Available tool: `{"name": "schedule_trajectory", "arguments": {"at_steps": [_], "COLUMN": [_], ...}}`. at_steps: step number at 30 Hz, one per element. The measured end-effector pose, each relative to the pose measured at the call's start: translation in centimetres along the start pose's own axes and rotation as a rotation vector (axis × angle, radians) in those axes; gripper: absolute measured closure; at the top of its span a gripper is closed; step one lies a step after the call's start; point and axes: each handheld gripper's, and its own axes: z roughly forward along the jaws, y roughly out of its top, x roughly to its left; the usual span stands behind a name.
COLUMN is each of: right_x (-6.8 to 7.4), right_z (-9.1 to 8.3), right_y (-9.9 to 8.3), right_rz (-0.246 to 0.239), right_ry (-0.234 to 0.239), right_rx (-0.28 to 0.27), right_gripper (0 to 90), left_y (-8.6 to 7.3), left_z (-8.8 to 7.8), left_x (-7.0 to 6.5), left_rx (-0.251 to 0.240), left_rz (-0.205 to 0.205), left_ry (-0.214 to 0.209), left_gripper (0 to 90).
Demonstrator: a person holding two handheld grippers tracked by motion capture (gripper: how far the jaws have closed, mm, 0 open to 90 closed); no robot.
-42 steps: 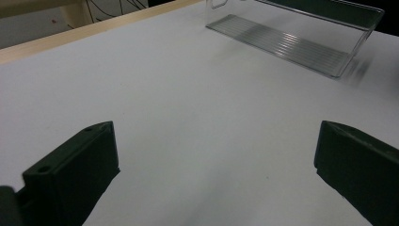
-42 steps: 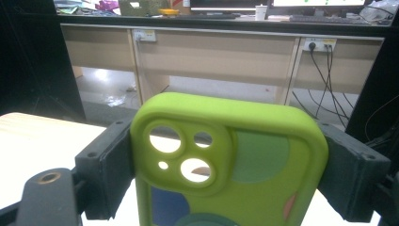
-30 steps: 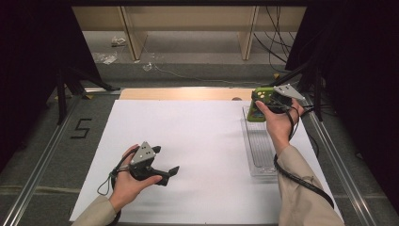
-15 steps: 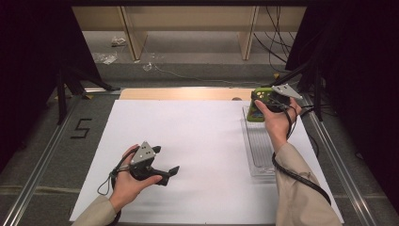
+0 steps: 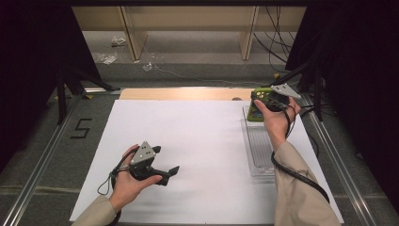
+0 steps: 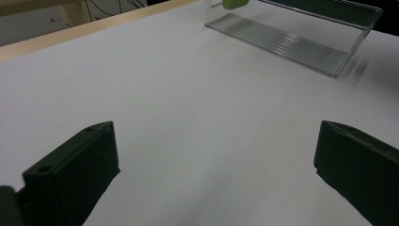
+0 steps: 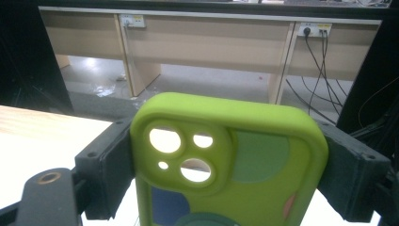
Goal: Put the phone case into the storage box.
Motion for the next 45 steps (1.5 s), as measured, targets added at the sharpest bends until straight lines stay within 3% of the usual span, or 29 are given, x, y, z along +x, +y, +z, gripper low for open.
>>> {"name": "schedule_trajectory", "arguments": {"at_steps": [45], "right_x": [-0.1], "right_z": [2.4], "right_y": [-0.9], "right_rz": [-0.012], "right_ry": [-0.012], "right_rx": [0.044], "right_gripper": [16.8], "left_y": [0.0], "left_z": [0.0], "left_x": [0.1], "left_rx": [0.0], "left_rz": [-0.002], "left_ry": [-0.002], "left_gripper": [0.0]}}
